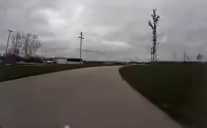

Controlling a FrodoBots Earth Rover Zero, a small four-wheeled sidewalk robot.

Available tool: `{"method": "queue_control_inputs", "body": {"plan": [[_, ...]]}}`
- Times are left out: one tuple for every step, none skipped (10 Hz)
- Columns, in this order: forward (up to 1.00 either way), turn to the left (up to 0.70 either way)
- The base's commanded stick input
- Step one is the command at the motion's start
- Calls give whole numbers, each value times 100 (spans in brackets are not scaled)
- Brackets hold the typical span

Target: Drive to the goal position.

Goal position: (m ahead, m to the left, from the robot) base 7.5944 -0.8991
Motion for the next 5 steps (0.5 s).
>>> {"method": "queue_control_inputs", "body": {"plan": [[100,0],[100,0],[100,0],[100,0],[100,0]]}}
